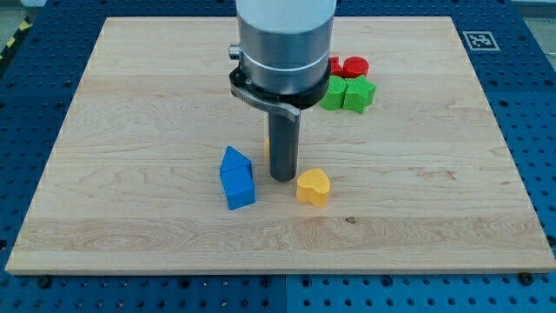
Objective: Slide the hexagon towards the top left side of the blue blocks
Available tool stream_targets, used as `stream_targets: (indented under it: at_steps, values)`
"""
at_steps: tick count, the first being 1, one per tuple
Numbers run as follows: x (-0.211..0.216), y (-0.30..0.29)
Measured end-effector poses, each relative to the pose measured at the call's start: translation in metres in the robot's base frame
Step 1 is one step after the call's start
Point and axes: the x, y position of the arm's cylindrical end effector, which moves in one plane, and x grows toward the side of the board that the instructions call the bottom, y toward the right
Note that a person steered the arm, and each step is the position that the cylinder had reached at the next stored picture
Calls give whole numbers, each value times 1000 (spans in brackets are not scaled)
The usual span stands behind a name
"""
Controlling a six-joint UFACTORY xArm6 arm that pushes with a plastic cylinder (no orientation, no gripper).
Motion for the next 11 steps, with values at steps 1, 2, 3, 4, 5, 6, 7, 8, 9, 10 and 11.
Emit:
stream_targets:
  at_steps: [1,2,3,4,5,6,7,8,9,10,11]
  values:
    - [-1,28]
    - [-1,42]
    - [-16,21]
    - [-64,21]
    - [-56,19]
    - [-9,34]
    - [-2,25]
    - [-37,-7]
    - [-68,-19]
    - [-82,-37]
    - [-91,-67]
